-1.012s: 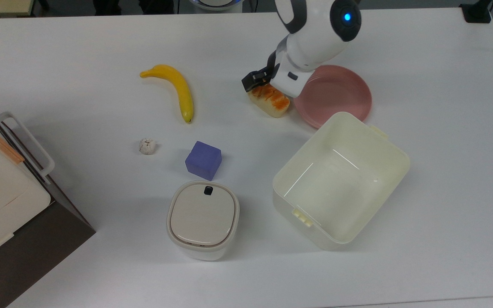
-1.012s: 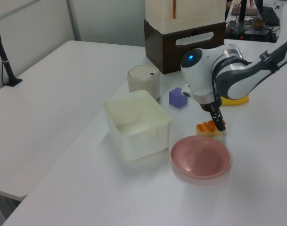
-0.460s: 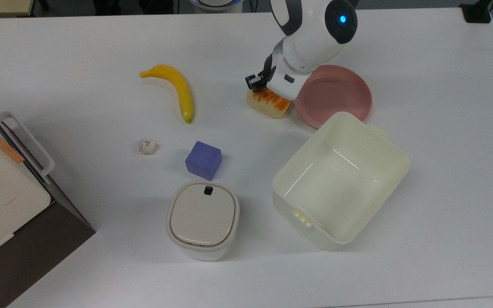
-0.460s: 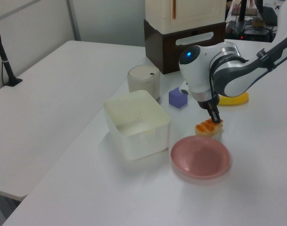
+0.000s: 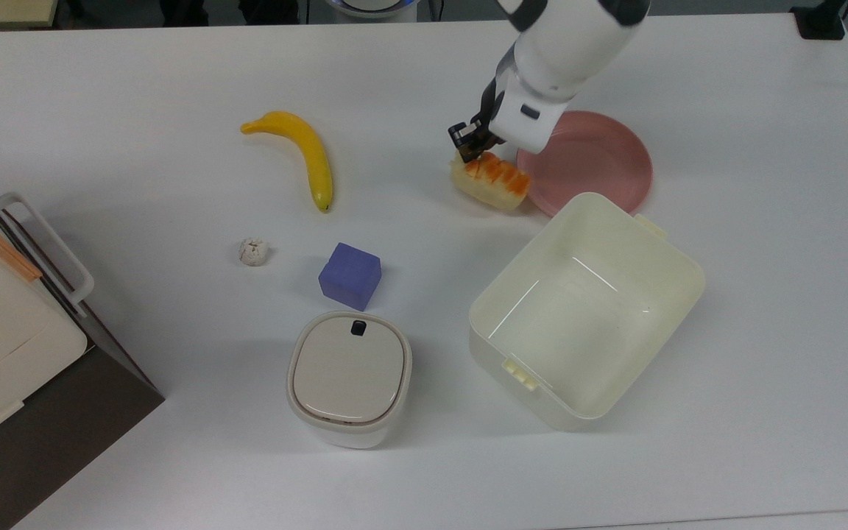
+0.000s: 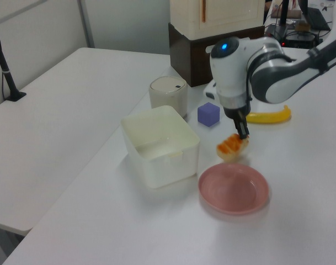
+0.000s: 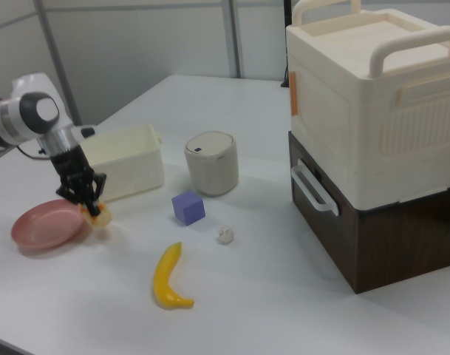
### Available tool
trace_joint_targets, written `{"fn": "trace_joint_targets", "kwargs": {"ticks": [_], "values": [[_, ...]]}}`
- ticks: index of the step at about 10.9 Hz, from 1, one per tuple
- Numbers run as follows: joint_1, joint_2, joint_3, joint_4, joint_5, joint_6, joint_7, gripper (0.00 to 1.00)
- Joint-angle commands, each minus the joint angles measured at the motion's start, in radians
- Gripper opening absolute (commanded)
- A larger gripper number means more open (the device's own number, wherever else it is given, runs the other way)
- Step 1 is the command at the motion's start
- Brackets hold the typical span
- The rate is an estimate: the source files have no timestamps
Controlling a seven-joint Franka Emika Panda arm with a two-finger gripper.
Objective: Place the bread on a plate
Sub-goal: 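Lift the bread roll and carry it over the pink plate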
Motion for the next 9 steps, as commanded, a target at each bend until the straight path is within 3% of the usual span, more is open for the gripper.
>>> {"fn": "trace_joint_targets", "kwargs": {"ticks": [1, 4, 6, 9], "values": [[-0.029, -0.115, -0.013, -0.065, 0.047, 0.199, 0.137, 0.0], [-0.013, -0.114, 0.001, -0.072, 0.046, 0.131, 0.113, 0.0], [0.023, -0.106, 0.056, -0.101, 0.046, 0.081, 0.084, 0.0], [0.029, -0.101, 0.157, -0.096, 0.034, 0.052, 0.162, 0.0]]}}
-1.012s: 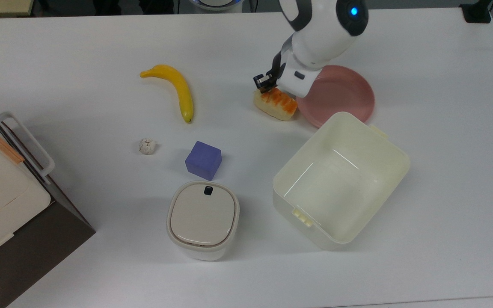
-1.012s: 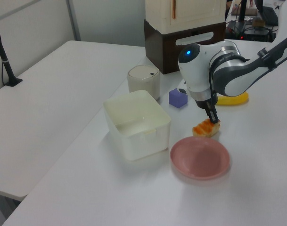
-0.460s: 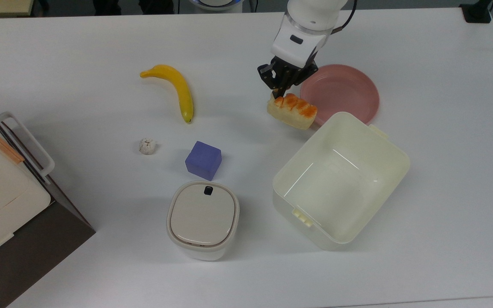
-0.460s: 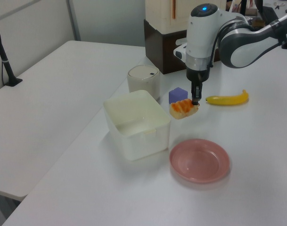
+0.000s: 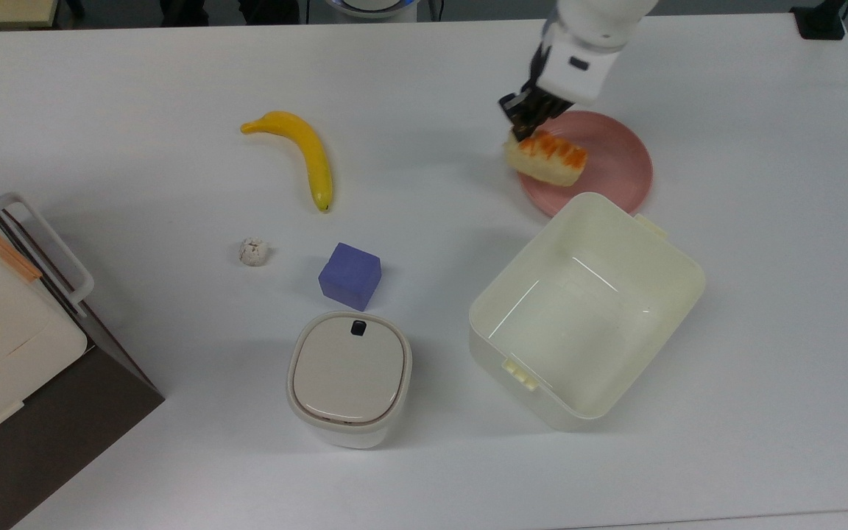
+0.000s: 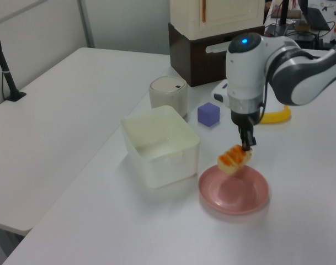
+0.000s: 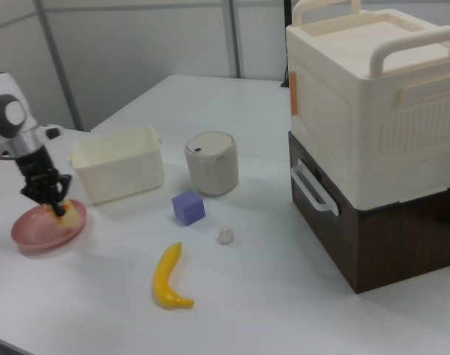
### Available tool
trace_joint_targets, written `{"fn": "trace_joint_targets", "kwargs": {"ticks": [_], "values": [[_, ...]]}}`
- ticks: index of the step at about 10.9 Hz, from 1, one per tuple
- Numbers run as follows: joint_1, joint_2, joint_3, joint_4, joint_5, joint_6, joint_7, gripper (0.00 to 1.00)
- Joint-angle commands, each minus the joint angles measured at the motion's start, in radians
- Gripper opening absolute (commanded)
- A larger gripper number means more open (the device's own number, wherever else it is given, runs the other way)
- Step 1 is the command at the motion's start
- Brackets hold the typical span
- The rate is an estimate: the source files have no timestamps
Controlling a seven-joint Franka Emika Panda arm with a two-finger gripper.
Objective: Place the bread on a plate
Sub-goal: 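Lower the bread onto the plate and open the gripper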
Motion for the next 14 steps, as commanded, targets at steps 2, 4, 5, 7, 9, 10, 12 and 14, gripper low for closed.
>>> {"fn": "trace_joint_targets", "kwargs": {"ticks": [2, 4, 5, 7, 9, 10, 12, 14], "values": [[0.0, 0.056, 0.061, 0.04, -0.002, -0.029, 0.182, 0.94], [-0.02, 0.085, 0.059, 0.059, -0.021, -0.031, 0.209, 1.0], [-0.024, 0.081, 0.053, 0.062, -0.021, -0.049, 0.207, 1.0], [-0.061, 0.039, 0.049, 0.13, -0.016, -0.173, 0.158, 1.0], [-0.067, -0.026, 0.003, 0.177, -0.01, -0.314, 0.013, 1.0], [-0.069, -0.051, -0.034, 0.181, -0.007, -0.341, -0.05, 1.0], [-0.072, -0.073, -0.165, 0.23, 0.014, -0.339, -0.052, 1.0], [-0.096, -0.061, -0.323, 0.337, 0.216, -0.332, -0.048, 1.0]]}}
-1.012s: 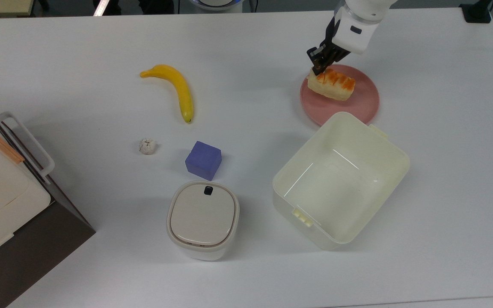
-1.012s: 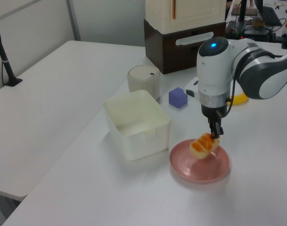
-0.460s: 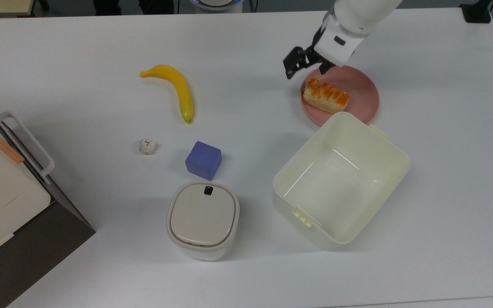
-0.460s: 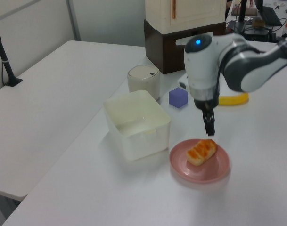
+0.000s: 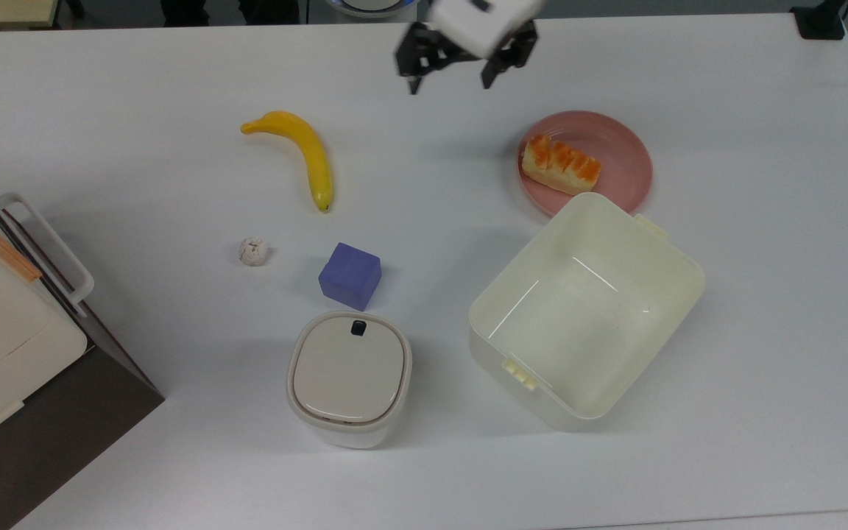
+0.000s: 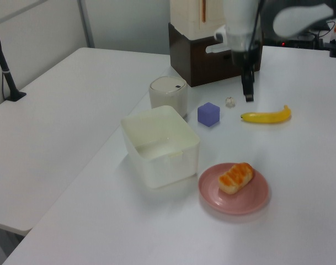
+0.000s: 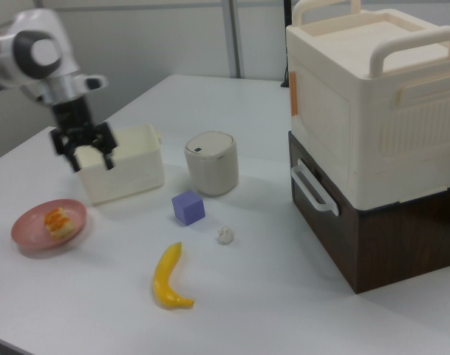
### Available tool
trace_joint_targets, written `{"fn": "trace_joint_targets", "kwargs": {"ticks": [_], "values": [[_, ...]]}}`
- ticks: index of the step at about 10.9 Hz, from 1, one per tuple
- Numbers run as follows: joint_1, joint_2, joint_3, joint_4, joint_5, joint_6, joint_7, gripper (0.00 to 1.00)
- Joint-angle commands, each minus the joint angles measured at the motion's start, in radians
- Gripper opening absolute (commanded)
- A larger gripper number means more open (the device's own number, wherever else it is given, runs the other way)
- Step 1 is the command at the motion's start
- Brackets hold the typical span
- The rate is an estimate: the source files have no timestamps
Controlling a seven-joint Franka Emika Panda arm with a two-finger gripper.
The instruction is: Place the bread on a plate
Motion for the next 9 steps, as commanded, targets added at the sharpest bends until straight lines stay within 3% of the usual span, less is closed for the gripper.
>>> {"fn": "trace_joint_targets", "kwargs": {"ticks": [1, 4, 9], "values": [[-0.014, 0.011, -0.207, 0.138, 0.186, -0.005, -0.021, 1.0], [-0.028, 0.011, -0.325, 0.275, 0.194, -0.022, -0.029, 1.0], [-0.02, -0.014, -0.325, 0.289, 0.185, -0.092, 0.002, 1.0]]}}
